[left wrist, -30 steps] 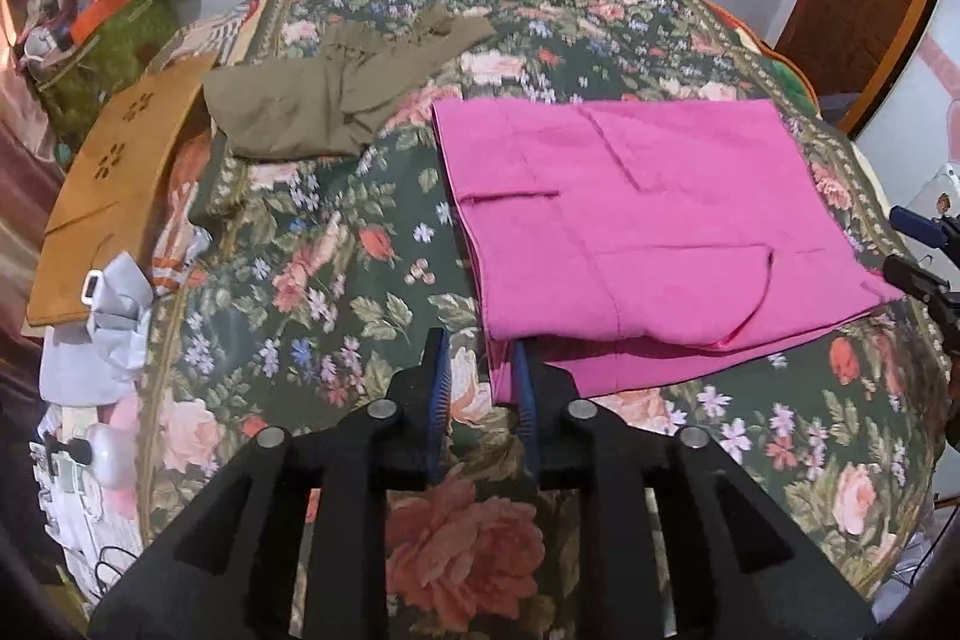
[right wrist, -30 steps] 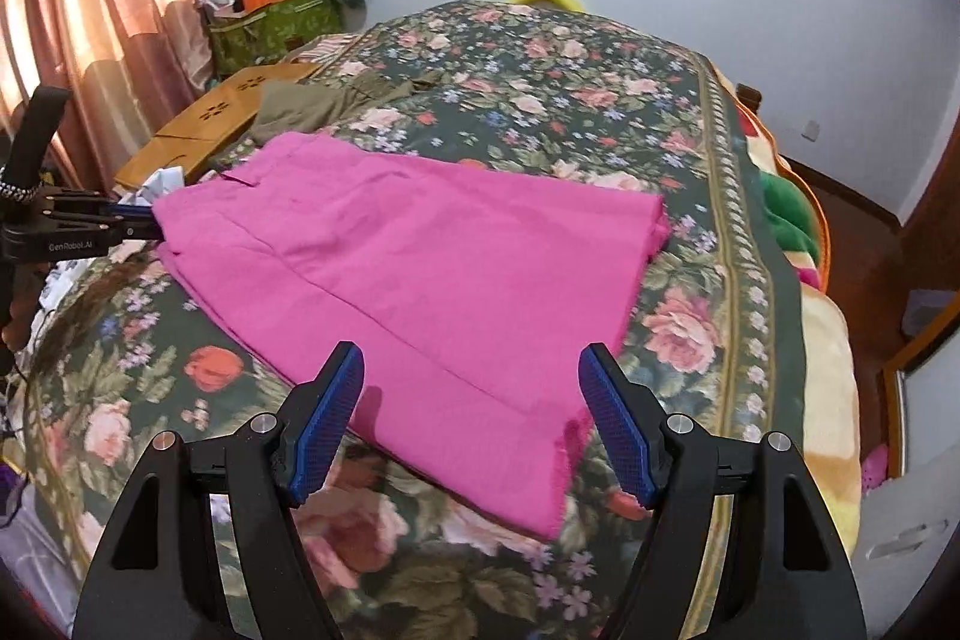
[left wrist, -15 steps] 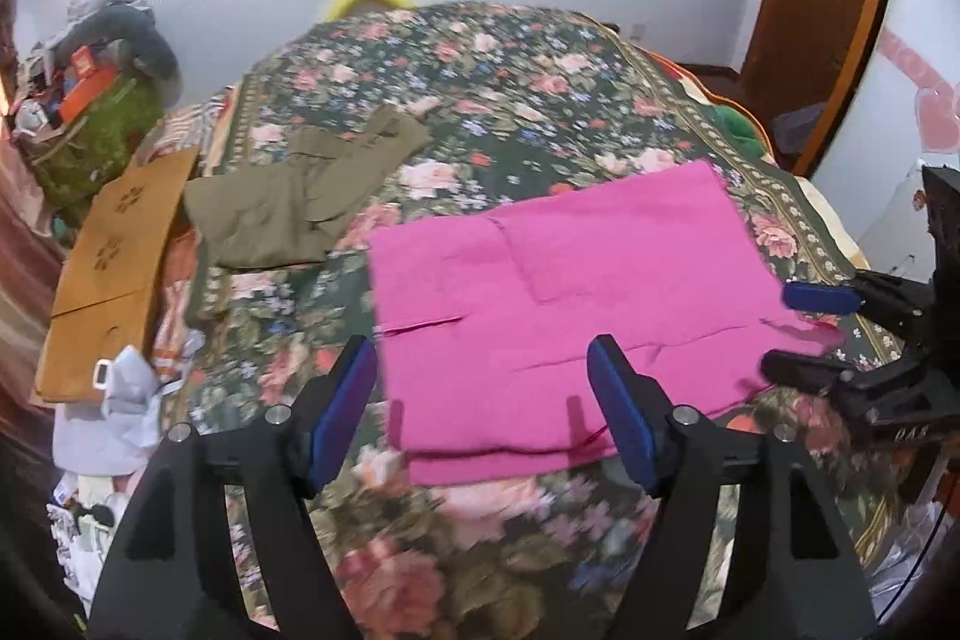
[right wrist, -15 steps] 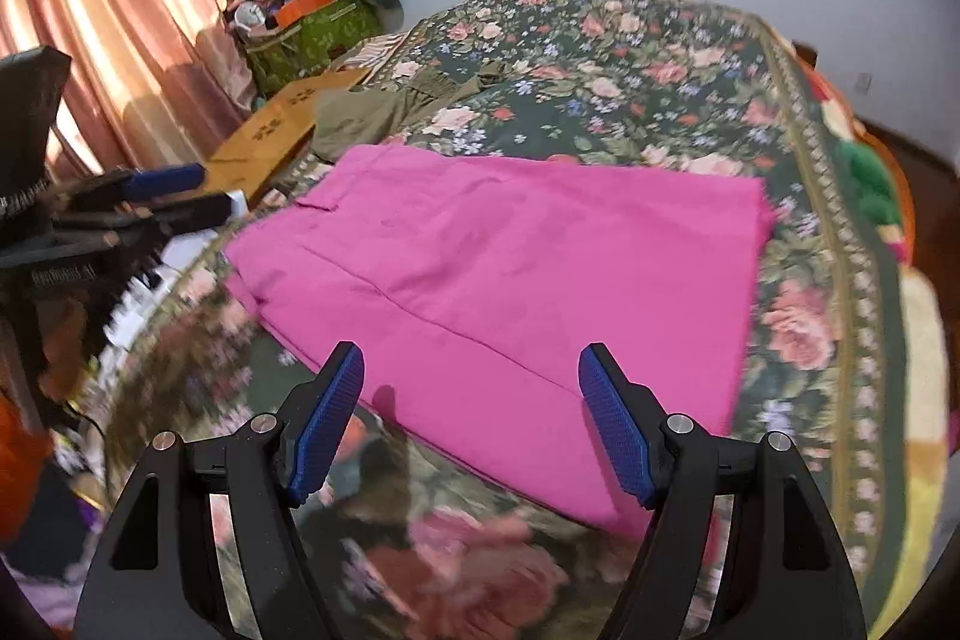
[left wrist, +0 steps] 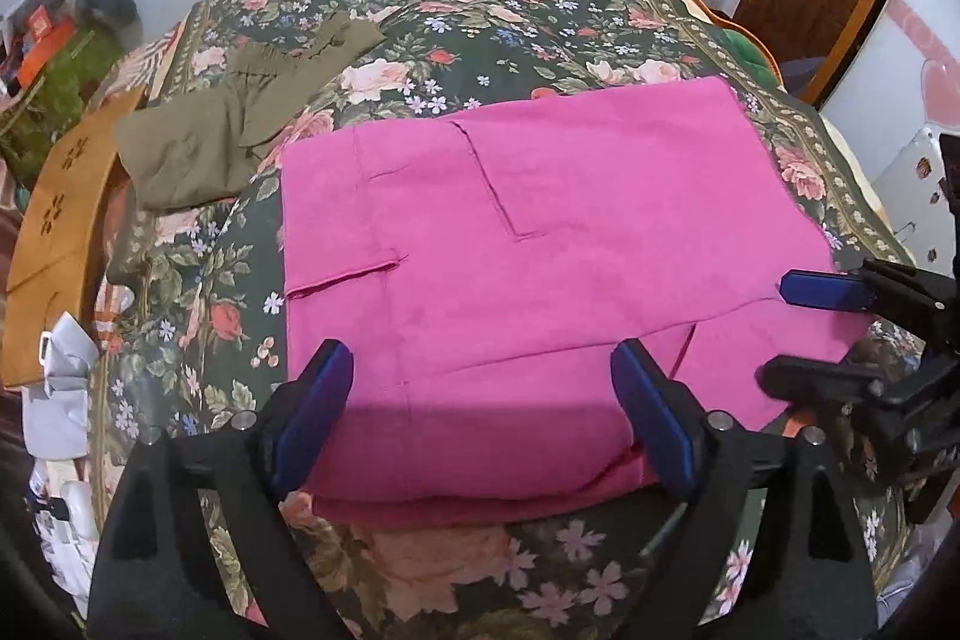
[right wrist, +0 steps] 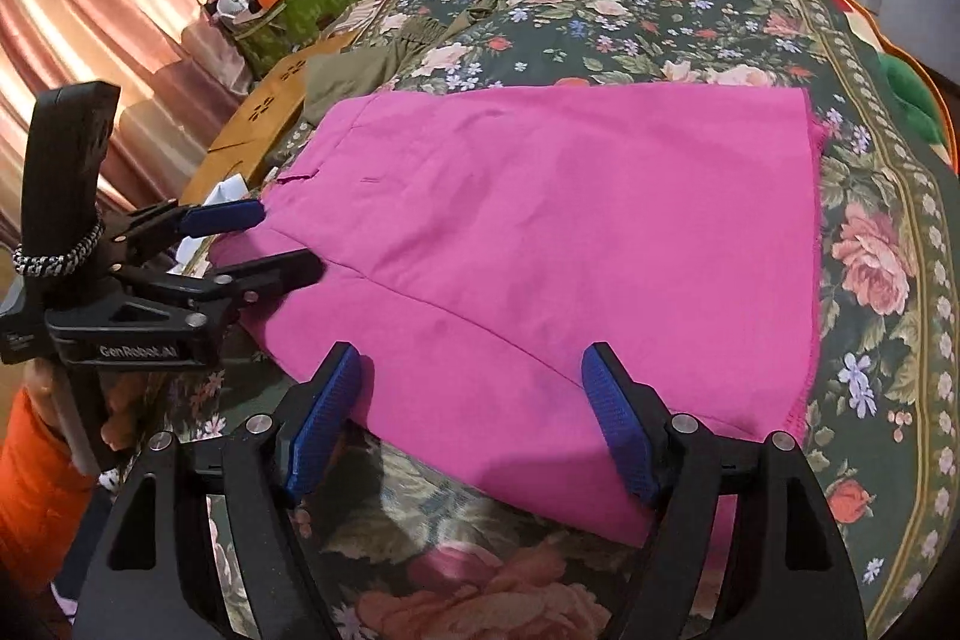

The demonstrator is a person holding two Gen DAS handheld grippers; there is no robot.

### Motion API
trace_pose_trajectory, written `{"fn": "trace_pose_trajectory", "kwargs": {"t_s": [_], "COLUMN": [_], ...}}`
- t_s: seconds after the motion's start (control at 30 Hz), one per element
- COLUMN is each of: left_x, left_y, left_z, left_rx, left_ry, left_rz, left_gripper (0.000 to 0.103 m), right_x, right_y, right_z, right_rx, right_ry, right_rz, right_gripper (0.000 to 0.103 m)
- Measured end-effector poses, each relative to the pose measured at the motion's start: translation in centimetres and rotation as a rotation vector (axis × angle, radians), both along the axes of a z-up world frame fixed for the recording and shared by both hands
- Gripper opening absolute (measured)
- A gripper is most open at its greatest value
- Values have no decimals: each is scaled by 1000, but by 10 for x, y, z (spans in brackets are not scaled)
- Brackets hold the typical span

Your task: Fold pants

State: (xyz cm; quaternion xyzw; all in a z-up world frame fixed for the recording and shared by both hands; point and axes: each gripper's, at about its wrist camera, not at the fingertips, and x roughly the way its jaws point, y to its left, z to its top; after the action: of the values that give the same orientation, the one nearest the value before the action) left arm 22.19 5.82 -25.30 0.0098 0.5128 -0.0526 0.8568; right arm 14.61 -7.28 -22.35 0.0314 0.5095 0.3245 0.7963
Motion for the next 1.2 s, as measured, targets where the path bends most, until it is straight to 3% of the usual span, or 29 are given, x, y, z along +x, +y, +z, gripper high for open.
{"fn": "trace_pose_trajectory", "kwargs": {"t_s": [0.23,0.4,0.63,0.83,1.2], "left_x": [-15,-23,-38,-48,-48], "left_y": [9,25,44,55,51], "left_z": [4,5,3,-1,14], "left_rx": [49,-12,29,-19,48], "left_ry": [-32,-17,-18,-8,-27], "left_rz": [19,55,102,125,146], "left_gripper": [93,93,93,95,94], "right_x": [-4,-8,-13,-19,-19], "right_y": [-16,-33,-54,-75,-73], "right_z": [-1,-1,-3,-5,7], "right_rx": [-11,-45,-87,-120,-174], "right_ry": [-7,-30,-44,-51,-108], "right_rz": [-34,-64,-112,-151,-136], "right_gripper": [73,72,71,71,73]}}
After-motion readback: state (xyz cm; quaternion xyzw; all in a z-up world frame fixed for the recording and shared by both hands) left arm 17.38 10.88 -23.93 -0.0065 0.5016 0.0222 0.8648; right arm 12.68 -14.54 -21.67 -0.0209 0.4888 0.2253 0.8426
